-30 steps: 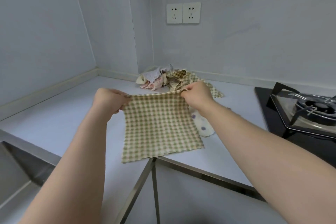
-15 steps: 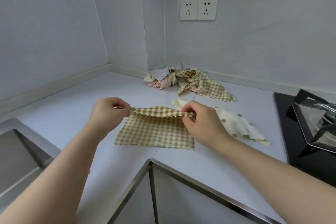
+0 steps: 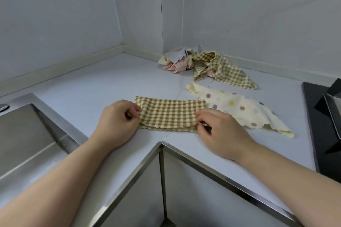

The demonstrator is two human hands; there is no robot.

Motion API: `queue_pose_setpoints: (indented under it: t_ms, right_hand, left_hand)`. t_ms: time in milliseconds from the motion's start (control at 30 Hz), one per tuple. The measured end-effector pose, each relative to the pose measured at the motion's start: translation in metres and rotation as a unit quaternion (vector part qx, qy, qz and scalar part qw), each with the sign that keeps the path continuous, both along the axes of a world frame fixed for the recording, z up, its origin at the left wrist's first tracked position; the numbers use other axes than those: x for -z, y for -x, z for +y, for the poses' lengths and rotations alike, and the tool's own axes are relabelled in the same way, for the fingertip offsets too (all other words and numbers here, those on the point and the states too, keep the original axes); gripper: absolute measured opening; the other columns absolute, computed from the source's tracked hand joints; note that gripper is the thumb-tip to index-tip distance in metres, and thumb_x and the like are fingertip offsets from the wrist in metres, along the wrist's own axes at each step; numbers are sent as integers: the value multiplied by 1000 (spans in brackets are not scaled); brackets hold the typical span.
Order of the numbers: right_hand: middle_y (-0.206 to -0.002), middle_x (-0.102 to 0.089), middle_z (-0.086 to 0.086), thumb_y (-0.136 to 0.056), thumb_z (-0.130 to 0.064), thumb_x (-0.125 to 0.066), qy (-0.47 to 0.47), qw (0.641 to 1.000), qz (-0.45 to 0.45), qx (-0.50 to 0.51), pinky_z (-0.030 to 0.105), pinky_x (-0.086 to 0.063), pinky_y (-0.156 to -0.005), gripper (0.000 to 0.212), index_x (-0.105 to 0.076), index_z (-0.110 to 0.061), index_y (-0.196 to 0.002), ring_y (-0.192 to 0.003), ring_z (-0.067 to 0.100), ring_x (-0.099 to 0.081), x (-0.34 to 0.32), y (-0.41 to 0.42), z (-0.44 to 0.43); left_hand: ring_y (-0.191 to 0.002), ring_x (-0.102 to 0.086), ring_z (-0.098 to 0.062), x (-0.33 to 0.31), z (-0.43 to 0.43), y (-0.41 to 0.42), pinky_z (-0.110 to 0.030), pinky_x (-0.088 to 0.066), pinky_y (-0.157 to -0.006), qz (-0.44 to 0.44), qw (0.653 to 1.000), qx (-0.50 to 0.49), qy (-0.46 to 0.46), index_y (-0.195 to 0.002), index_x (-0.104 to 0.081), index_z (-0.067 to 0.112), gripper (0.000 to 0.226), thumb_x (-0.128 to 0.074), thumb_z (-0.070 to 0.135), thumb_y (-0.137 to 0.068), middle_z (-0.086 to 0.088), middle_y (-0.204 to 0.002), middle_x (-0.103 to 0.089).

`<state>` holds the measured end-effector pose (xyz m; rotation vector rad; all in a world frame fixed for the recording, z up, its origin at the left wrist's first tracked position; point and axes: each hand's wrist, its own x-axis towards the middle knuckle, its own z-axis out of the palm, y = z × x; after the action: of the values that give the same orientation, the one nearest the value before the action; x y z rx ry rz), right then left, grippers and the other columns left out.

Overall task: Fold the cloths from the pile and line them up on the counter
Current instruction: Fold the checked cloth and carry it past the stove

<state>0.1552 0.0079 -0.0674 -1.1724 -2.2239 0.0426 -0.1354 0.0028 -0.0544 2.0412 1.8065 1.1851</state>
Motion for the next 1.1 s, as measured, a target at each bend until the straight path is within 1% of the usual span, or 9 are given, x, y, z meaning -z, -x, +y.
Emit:
queue_pose_setpoints:
  t_ms: [200, 400, 533, 733, 800, 867, 933, 1000, 1100]
  right_hand:
    - [-106, -72, 2, -83, -6, -70, -18, 1000, 11, 4, 32, -57, -86, 12, -76, -9, -93, -94, 17, -69, -2, -5, 1]
    - [-94, -69, -5, -87, -35, -62, 4, 999, -25, 21, 38, -57, -72, 20, -71, -17, -87, -89, 17, -64, -3, -4, -1]
    - [-93, -68, -12, -84, -45, -64, -65, 996, -65, 19, 34, -48, -83, 26, -74, -22, -87, -97, 15, -59, -9, -5, -3]
    - [-92, -65, -15, -86, -48, -61, -90, 990, -109, 23, 31, -35, -84, 24, -75, -28, -85, -98, 13, -54, -10, -5, -3]
    - [-90, -64, -14, -88, -50, -57, -71, 992, -109, 6, 30, -37, -84, 30, -73, -25, -84, -97, 13, -54, -10, -5, -1]
    - [-92, -65, -12, -92, -53, -53, -60, 993, -104, -2, 31, -39, -86, 37, -72, -23, -83, -96, 12, -55, -12, -2, -1]
    - [-98, -68, -7, -97, -45, -48, -59, 995, -75, -3, 34, -45, -88, 38, -73, -18, -88, -99, 14, -58, -18, 5, 0]
    - [-110, -68, -1, -102, -30, -43, -17, 999, -47, 19, 38, -47, -94, 33, -71, -13, -104, -107, 18, -60, -32, 21, 6]
    - [-147, -49, 2, -103, -16, -35, 108, 991, -65, 49, 37, -34, -114, 42, -49, -11, -142, -138, 19, -41, -40, 55, 21]
  left_hand:
    - [-87, -63, -4, 4, -1, 1, -11, -44, -72, 52, 998, 19, -27, -60, -57, 14, 25, -63, -8, -69, 7, -92, -67]
    - [-81, -61, -15, 1, -3, 2, -33, -51, -67, 122, 992, 4, -10, -57, -49, 18, 25, -63, 1, -69, 8, -83, -65]
    - [-80, -58, -16, -2, -4, 3, -37, -51, -66, 143, 989, -7, 32, -58, -48, 21, 22, -64, 12, -70, 10, -83, -63]
    - [-94, -49, -12, -9, -9, -6, -27, -25, -85, 266, 962, -66, -3, -61, -50, 25, 25, -48, 46, -75, 14, -73, -61]
    - [-101, -53, -16, -16, -10, -17, -30, -33, -89, 236, 970, -55, -19, -77, -61, 26, 29, -47, 49, -87, 11, -87, -66]
    - [-120, -52, -19, -21, -6, -28, -35, -37, -101, 215, 976, -14, -13, -110, -66, 21, 31, -46, 42, -99, 4, -120, -66]
    - [-143, -35, -20, -28, 1, -40, -36, -26, -117, 214, 976, 36, 24, -141, -51, 18, 41, -40, 34, -104, 0, -150, -47]
    - [-151, -16, -18, -33, 11, -51, -34, -14, -122, 225, 970, 68, 65, -153, -33, 18, 48, -33, 30, -106, 1, -162, -27]
    - [-149, -17, -20, -30, 25, -61, -31, -13, -119, 232, 962, 84, 122, -154, -27, 13, 48, -27, 27, -108, -3, -162, -25]
